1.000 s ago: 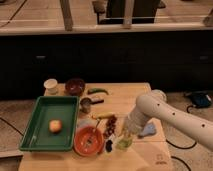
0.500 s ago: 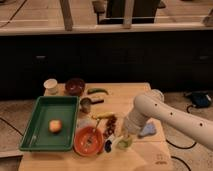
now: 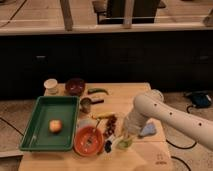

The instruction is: Place brush in plastic cup

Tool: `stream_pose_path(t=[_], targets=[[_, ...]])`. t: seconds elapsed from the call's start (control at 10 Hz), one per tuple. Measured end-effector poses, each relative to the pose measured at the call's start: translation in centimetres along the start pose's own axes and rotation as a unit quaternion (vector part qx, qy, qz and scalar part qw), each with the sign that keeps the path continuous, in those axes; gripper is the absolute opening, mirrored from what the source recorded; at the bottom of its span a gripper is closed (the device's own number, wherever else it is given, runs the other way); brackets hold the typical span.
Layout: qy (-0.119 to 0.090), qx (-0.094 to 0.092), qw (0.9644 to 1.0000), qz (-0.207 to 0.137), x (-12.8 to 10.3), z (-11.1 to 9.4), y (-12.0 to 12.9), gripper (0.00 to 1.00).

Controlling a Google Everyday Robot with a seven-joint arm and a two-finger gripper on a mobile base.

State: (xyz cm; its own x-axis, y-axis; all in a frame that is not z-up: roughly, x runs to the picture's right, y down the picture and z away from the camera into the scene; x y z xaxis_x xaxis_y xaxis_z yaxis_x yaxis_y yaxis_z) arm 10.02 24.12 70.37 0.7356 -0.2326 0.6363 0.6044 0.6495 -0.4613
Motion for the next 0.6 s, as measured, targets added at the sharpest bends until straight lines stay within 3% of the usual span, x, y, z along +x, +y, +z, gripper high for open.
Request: stream_pose_path(t=[0.6], targets=[[-0.009,-0.003,0.9999,-0.007,0.13,0.09,-0.42,0.8]])
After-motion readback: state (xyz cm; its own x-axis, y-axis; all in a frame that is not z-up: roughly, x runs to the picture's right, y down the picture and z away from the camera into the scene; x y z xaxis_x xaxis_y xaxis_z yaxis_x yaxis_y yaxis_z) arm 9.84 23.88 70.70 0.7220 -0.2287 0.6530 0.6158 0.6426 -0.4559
